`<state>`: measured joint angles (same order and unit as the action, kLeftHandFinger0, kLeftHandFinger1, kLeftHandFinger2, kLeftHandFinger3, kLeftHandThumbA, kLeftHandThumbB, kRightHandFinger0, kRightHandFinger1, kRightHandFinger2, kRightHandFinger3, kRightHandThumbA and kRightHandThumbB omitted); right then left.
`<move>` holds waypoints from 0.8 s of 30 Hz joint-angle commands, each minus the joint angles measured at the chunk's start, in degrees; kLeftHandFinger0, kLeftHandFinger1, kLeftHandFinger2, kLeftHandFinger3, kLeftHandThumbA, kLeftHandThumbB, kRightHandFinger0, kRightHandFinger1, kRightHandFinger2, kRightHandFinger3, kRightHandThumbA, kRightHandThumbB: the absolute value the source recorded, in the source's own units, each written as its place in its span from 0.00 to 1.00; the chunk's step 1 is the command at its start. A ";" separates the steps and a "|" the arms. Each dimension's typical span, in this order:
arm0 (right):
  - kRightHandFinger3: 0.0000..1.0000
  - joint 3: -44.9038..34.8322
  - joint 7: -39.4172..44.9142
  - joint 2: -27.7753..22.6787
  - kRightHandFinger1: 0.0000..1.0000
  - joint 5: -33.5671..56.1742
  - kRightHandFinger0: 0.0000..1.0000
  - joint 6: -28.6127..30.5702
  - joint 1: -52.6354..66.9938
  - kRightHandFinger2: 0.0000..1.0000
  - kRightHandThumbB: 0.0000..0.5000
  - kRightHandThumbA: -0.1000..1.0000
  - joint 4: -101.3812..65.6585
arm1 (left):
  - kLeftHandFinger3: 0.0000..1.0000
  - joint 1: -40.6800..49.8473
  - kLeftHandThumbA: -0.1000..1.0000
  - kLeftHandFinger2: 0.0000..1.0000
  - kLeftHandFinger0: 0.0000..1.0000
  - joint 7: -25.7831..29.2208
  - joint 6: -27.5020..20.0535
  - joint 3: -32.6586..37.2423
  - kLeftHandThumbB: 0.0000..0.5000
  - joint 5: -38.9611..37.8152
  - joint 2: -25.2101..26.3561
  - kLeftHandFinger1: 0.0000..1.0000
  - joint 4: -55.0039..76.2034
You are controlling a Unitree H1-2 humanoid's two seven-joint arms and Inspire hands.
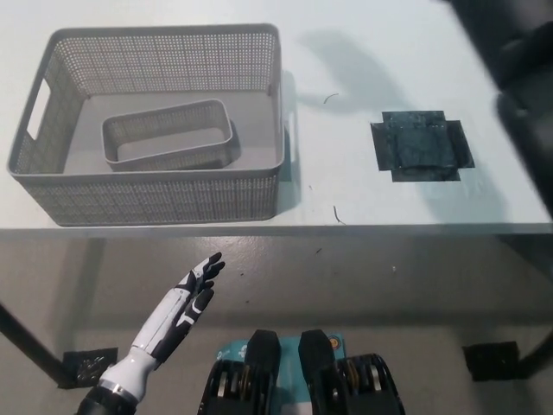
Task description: Use the right hand to pick up a small rectangular container and put it into a bigger container on the left side
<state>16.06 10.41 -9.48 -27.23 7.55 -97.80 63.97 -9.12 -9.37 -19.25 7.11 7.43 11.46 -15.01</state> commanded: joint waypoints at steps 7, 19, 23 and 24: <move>1.00 -13.93 6.61 -12.74 1.00 16.81 1.00 -7.55 35.44 1.00 0.65 1.00 -69.27 | 1.00 -1.61 1.00 1.00 1.00 0.53 -2.17 -0.43 0.50 0.18 0.38 1.00 0.29; 1.00 -1.66 -3.82 -1.70 1.00 9.68 1.00 7.21 76.25 1.00 0.86 1.00 -109.77 | 1.00 -2.06 1.00 1.00 1.00 0.62 -3.38 -0.06 0.50 0.13 -0.20 1.00 -1.24; 1.00 -0.60 -8.76 1.63 1.00 0.92 1.00 16.65 87.17 1.00 0.85 1.00 -105.69 | 1.00 -1.70 1.00 1.00 1.00 0.62 -3.75 0.02 0.50 0.15 -0.23 1.00 -1.07; 1.00 -0.22 -9.60 2.11 1.00 2.37 1.00 18.31 89.23 1.00 0.86 1.00 -104.03 | 1.00 -1.64 1.00 1.00 1.00 0.69 -3.46 -0.02 0.51 0.23 -0.21 1.00 -0.95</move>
<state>14.03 11.44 -11.54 -25.10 5.97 -37.04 19.94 -9.04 -9.36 -18.68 7.13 7.45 11.36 -16.50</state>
